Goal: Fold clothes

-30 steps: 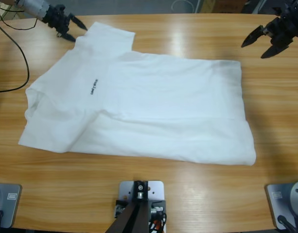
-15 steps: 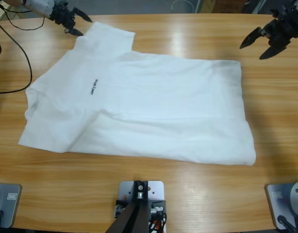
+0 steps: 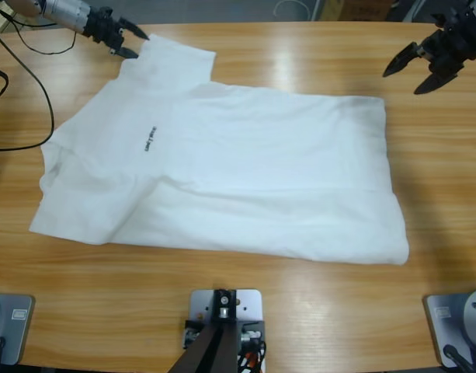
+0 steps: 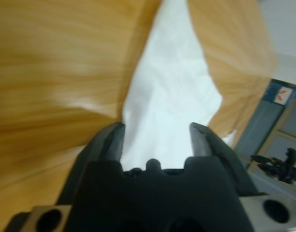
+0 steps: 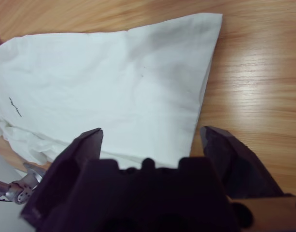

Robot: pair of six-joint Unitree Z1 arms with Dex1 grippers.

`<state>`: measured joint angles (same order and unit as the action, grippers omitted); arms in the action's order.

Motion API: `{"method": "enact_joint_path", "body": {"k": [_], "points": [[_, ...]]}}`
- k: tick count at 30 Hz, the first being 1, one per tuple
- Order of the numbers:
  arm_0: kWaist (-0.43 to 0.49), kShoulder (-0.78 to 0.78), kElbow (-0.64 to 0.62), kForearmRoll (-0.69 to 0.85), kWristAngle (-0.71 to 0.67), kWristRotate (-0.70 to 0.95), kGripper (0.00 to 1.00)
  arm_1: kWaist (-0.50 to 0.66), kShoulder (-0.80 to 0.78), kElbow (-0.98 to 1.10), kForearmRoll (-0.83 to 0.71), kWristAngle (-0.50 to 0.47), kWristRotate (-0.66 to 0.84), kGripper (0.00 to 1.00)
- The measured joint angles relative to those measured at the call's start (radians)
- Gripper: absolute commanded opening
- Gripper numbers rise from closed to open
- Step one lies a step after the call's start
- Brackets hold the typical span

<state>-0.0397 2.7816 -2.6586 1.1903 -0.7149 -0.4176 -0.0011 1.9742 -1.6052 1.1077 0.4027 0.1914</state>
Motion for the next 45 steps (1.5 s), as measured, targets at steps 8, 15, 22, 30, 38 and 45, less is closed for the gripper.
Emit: {"method": "enact_joint_path", "body": {"k": [8,15,22,30,38,45], "points": [[0.001,-0.005,-0.009,0.099,0.086,0.058,0.0,0.0,0.0,0.0,0.0,0.0,0.0,0.816],[-0.002,-0.005,-0.009,0.11,0.091,0.068,0.0,0.0,0.0,0.0,0.0,0.0,0.0,0.816],[-0.003,-0.005,-0.009,0.11,0.091,0.068,0.0,0.0,0.0,0.0,0.0,0.0,0.0,0.813],[-0.003,-0.014,-0.005,0.11,0.091,0.07,0.0,0.0,0.0,-0.001,0.0,0.0,0.0,0.816],[-0.003,-0.018,0.001,0.112,0.091,0.07,0.0,-0.002,-0.029,0.113,-0.078,0.058,0.062,0.828],[-0.003,-0.019,0.001,0.125,0.091,0.074,0.0,-0.01,-0.035,0.318,-0.275,0.081,0.099,0.826]]}}
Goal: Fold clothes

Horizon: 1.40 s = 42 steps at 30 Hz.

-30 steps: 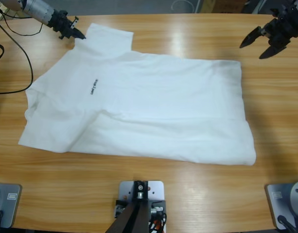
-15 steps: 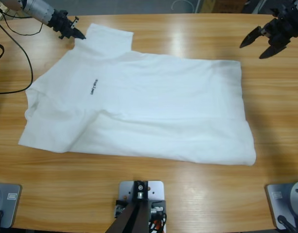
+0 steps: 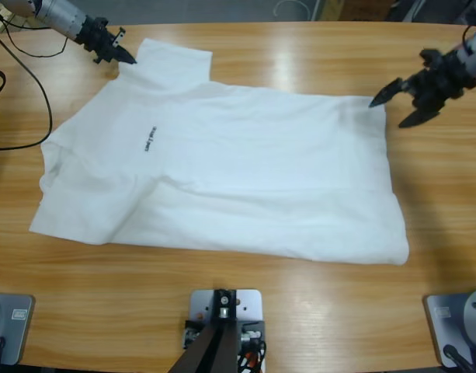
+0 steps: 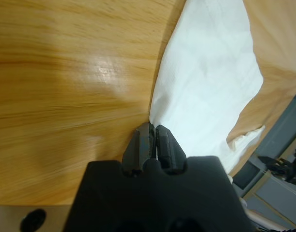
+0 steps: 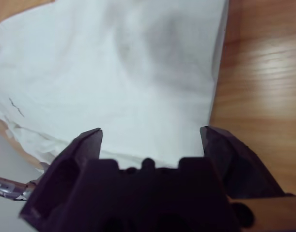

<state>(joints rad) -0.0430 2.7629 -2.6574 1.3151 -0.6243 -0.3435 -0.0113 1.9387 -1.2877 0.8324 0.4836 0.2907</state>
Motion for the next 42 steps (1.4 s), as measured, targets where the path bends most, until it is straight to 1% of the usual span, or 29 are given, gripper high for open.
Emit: {"method": "enact_joint_path", "body": {"k": [3,8,24,27,30,33,35,38,39,40,41,42], "points": [[0.0,0.0,0.0,0.008,0.0,0.004,0.0,-0.014,0.0,-0.004,-0.043,0.0,0.0,0.826],[0.0,0.0,0.0,0.021,0.0,0.021,0.0,-0.032,0.011,-0.038,-0.062,0.0,0.0,0.821],[0.0,-0.001,0.0,0.039,0.0,0.033,0.0,-0.092,0.131,-0.039,-0.167,-0.002,-0.029,0.82],[0.0,-0.001,0.0,0.04,0.0,0.034,0.0,-0.093,0.149,-0.044,-0.173,-0.002,-0.031,0.802],[0.0,-0.001,0.0,0.04,0.0,0.034,0.0,-0.093,0.158,-0.058,-0.173,-0.002,-0.031,0.731],[0.0,-0.001,0.0,0.04,0.0,0.034,0.0,-0.093,0.163,-0.065,-0.174,-0.002,-0.033,0.718],[0.0,-0.001,0.0,0.04,0.0,0.034,0.0,-0.094,0.167,-0.068,-0.176,0.0,-0.037,0.571],[0.0,-0.001,0.0,0.04,0.0,0.034,0.0,-0.094,0.172,-0.071,-0.18,0.007,-0.041,0.559],[0.0,-0.001,0.0,0.04,0.0,0.034,0.0,-0.094,0.174,-0.072,-0.181,0.012,-0.041,0.533],[0.0,-0.001,0.0,0.04,0.0,0.034,0.0,-0.094,0.177,-0.073,-0.182,0.017,-0.042,0.413],[0.0,-0.001,0.0,0.04,0.0,0.034,0.0,-0.094,0.181,-0.073,-0.183,0.023,-0.042,0.342],[0.0,-0.001,0.0,0.04,0.0,0.034,0.0,-0.093,0.185,-0.074,-0.184,0.03,-0.042,0.319]]}}
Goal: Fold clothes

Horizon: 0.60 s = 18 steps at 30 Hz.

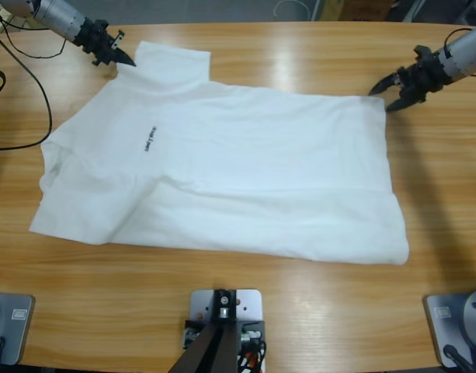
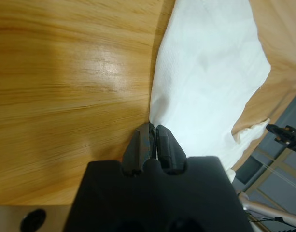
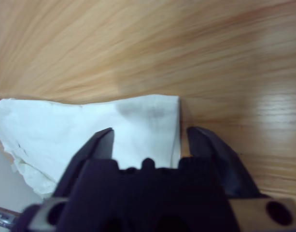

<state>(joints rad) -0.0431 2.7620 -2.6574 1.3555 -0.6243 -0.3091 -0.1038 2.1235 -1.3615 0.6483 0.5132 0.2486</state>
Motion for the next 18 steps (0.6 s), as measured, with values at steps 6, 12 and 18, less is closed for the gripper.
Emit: {"method": "enact_joint_path", "body": {"k": [6,12,18], "points": [[0.0,0.0,0.0,0.0,0.0,0.0,0.0,0.027,0.02,-0.009,-0.001,0.024,-0.002,0.0],[0.0,0.0,0.0,0.0,0.0,0.0,0.0,0.035,0.032,-0.009,-0.001,0.024,-0.012,0.0],[0.0,0.0,0.0,0.001,0.0,0.001,0.0,0.037,0.032,-0.01,-0.001,0.018,-0.013,0.0]]}}
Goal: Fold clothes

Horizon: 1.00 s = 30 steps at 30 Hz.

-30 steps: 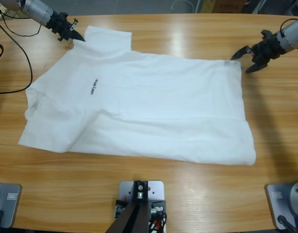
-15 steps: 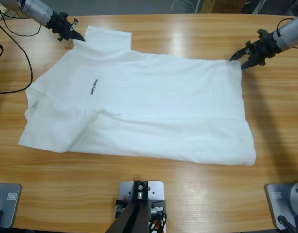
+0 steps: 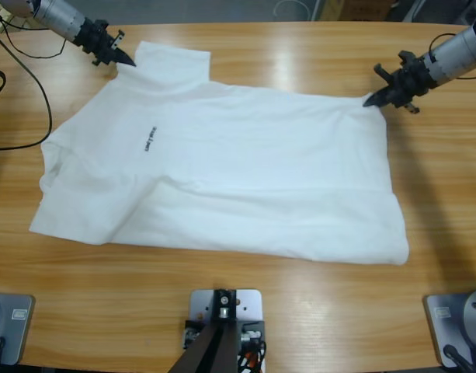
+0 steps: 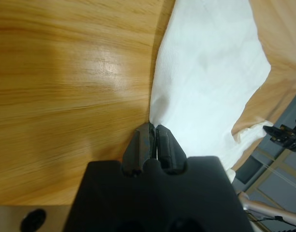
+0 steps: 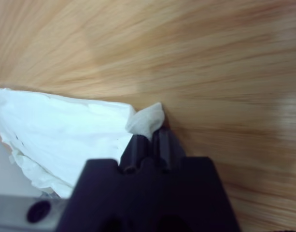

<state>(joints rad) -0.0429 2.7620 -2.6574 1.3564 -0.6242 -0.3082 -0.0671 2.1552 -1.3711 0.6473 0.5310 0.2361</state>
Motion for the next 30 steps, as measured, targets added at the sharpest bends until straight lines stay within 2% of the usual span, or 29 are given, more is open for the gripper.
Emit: {"method": "enact_joint_path", "body": {"k": [16,30], "points": [[0.021,-0.077,0.009,0.083,0.0,0.011,0.0,0.022,-0.03,-0.15,0.166,-0.011,-0.019,0.0],[0.02,-0.217,0.013,0.141,-0.013,0.044,0.0,0.04,-0.189,-0.093,0.227,-0.024,-0.056,0.0]]}}
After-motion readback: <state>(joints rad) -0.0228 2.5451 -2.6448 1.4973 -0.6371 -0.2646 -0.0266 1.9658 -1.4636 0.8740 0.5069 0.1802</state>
